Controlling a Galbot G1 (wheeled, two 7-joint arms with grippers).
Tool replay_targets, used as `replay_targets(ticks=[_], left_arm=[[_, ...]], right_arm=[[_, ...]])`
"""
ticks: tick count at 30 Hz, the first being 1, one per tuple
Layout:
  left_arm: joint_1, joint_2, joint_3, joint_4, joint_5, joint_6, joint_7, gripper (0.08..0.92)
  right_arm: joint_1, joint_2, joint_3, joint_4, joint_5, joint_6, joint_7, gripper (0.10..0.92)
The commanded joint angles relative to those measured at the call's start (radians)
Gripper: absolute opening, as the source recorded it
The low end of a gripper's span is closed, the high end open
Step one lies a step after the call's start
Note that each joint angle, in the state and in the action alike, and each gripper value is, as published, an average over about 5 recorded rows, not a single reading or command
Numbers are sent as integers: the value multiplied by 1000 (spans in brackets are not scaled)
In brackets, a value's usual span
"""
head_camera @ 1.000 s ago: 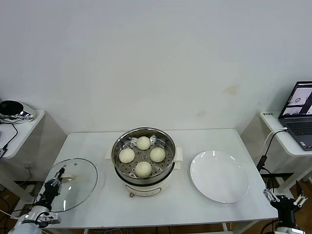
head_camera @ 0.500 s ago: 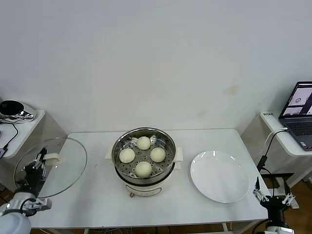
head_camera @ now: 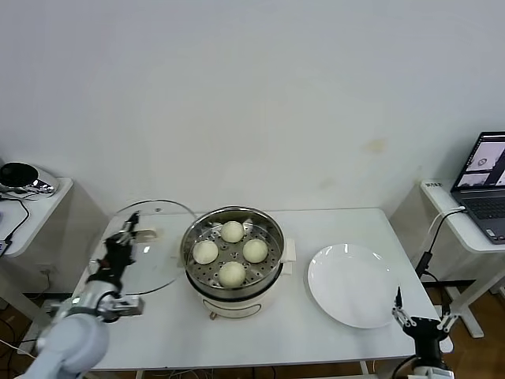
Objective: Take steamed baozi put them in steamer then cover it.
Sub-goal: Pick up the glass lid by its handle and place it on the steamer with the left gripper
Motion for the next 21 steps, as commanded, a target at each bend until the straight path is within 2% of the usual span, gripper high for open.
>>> replay_targets(ticks=[1,9,21], left_arm=[[-291,-109,371,-27,127,226,173,143],[-351,-252,456,53,264,243,221,143],[-366,-384,500,135,370,239,235,143]], right_arm=[[21,38,-36,-22,-62,3,9,823],[31,48,-55,-31,-83,5,17,823],[30,45,-62,-34,-86,7,21,823]])
